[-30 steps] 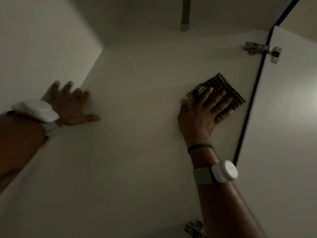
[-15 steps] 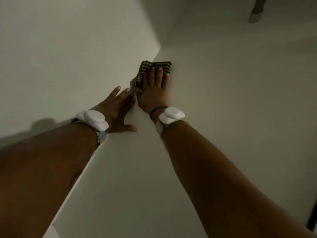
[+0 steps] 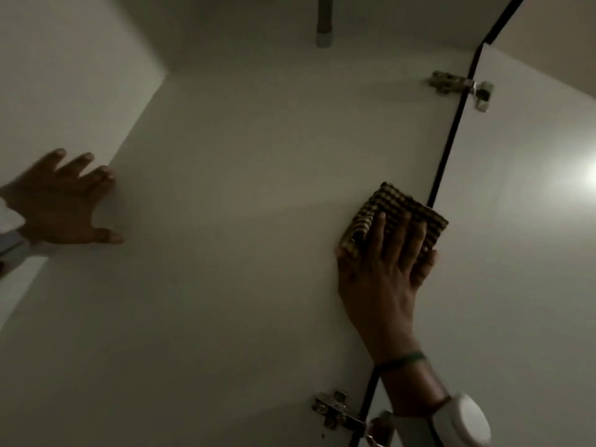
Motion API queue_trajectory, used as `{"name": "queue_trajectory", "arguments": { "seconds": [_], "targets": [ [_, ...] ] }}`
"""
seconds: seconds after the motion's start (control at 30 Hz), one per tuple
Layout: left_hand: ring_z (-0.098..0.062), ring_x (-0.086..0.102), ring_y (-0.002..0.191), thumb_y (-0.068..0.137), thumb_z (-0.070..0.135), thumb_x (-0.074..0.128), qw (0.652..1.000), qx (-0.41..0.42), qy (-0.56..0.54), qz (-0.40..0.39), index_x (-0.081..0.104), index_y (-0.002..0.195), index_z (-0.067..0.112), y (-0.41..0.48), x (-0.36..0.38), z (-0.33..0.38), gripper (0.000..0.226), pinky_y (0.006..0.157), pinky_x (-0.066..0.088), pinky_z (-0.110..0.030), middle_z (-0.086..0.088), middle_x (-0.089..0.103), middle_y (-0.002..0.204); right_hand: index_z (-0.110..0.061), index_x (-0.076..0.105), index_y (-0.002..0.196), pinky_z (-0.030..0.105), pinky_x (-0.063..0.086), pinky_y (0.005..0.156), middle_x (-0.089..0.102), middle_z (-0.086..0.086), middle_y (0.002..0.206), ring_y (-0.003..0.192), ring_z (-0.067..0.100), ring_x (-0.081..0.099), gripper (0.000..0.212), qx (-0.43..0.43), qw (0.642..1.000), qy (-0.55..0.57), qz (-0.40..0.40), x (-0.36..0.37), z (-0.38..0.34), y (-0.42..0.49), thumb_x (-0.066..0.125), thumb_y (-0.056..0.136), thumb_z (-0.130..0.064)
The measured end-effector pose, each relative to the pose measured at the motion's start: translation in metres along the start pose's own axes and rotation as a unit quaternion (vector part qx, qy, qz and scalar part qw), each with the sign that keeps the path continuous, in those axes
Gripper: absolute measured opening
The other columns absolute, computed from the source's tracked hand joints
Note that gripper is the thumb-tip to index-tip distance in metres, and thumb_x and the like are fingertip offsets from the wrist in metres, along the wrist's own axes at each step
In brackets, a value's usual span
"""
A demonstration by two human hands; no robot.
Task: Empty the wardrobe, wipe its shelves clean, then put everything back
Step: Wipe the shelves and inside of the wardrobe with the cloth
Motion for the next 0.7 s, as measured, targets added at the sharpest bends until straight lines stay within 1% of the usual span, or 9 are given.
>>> {"name": "queue_trajectory", "arguments": {
  "seconds": [0.03,0.1,0.17,0.23,0.3,0.47,0.53,0.63,0.7],
  "targets": [
    [-0.008,-0.056,0.126,0.055,0.101,0.038,1.0,-0.007,-0.003,-0.014,0.035,0.155,0.011,-0.001,0.004,0.0,0.135,0.12,-0.019,-0.05,-0.004,0.029,0.163,-0.015,0.006,0.162,0.064,-0.001,0.12,-0.004,0.02,0.167,0.153,0.039,-0.013,0.079,0.003,1.0,0.003,-0.004,0.002,0.0,-0.004,0.033,0.102,-0.059],
    [-0.014,-0.052,0.131,0.054,0.104,0.022,0.999,-0.003,-0.008,-0.046,0.028,0.158,0.014,-0.007,0.001,0.001,0.138,0.115,-0.029,-0.048,-0.002,0.024,0.165,-0.012,0.006,0.161,0.065,0.0,0.119,-0.003,0.023,0.166,0.152,0.042,-0.012,0.075,0.018,1.0,0.017,-0.004,0.004,-0.017,-0.003,0.033,0.103,-0.051],
    [-0.028,-0.03,0.149,0.053,0.106,0.009,0.997,0.002,-0.018,-0.072,0.014,0.161,0.018,-0.017,-0.007,0.001,0.139,0.103,-0.038,-0.042,0.001,0.013,0.168,-0.009,0.01,0.16,0.067,0.0,0.119,0.0,0.026,0.165,0.152,0.046,-0.008,0.073,0.011,0.999,0.033,-0.001,0.007,-0.046,0.001,0.032,0.103,-0.048],
    [-0.029,-0.013,0.154,0.052,0.107,0.01,0.995,0.004,-0.028,-0.091,0.002,0.161,0.018,-0.027,-0.014,0.003,0.142,0.1,-0.038,-0.042,0.0,0.003,0.169,-0.008,0.014,0.16,0.067,0.001,0.118,0.003,0.026,0.165,0.151,0.048,-0.005,0.073,-0.036,0.998,0.053,0.0,0.013,-0.084,0.002,0.032,0.102,-0.048],
    [-0.03,-0.016,0.153,0.052,0.108,0.014,0.994,0.021,-0.023,-0.107,-0.005,0.161,0.016,-0.035,-0.019,0.003,0.143,0.105,-0.034,-0.043,-0.002,-0.004,0.169,-0.007,0.018,0.159,0.066,0.001,0.118,0.007,0.027,0.164,0.151,0.049,-0.003,0.071,-0.098,0.992,0.081,-0.011,0.021,-0.132,0.003,0.033,0.102,-0.047],
    [-0.032,-0.018,0.153,0.059,0.104,0.03,0.995,0.046,-0.028,-0.078,-0.012,0.159,0.011,-0.044,-0.016,-0.008,0.143,0.111,-0.031,-0.045,-0.008,-0.005,0.169,-0.006,0.031,0.155,0.066,0.003,0.118,0.017,0.027,0.163,0.151,0.048,0.006,0.069,-0.221,0.962,0.148,-0.058,0.046,-0.273,0.008,0.042,0.098,-0.043],
    [-0.032,-0.018,0.153,0.061,0.103,0.033,0.996,0.063,-0.033,-0.059,-0.01,0.16,0.011,-0.045,-0.014,-0.007,0.142,0.116,-0.026,-0.048,-0.009,-0.006,0.168,-0.009,0.036,0.154,0.066,-0.001,0.118,0.02,0.025,0.163,0.151,0.048,0.007,0.066,-0.275,0.945,0.155,-0.084,0.056,-0.327,0.016,0.045,0.096,-0.041],
    [-0.029,-0.012,0.154,0.054,0.105,0.037,0.993,0.085,-0.083,0.013,0.001,0.162,0.015,-0.043,-0.006,-0.006,0.145,0.12,-0.02,-0.046,-0.009,0.003,0.169,-0.015,0.032,0.155,0.066,-0.016,0.116,0.009,0.02,0.166,0.152,0.044,-0.006,0.067,-0.351,0.921,0.129,-0.114,0.063,-0.39,0.029,0.045,0.096,-0.042],
    [-0.027,-0.011,0.154,0.053,0.105,0.038,0.99,0.091,-0.105,0.026,0.001,0.162,0.017,-0.042,-0.001,-0.009,0.145,0.121,-0.02,-0.044,-0.008,0.004,0.168,-0.017,0.032,0.153,0.067,-0.017,0.115,0.004,0.019,0.167,0.151,0.045,-0.012,0.065,-0.356,0.919,0.107,-0.131,0.065,-0.405,0.034,0.043,0.094,-0.043]
  ]
}}
Point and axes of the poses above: each hand's wrist, its own y-axis towards the middle knuckle, its own x-axis out of the palm, z = x × y, the point moved 2 cm from there along y, towards the middle knuckle
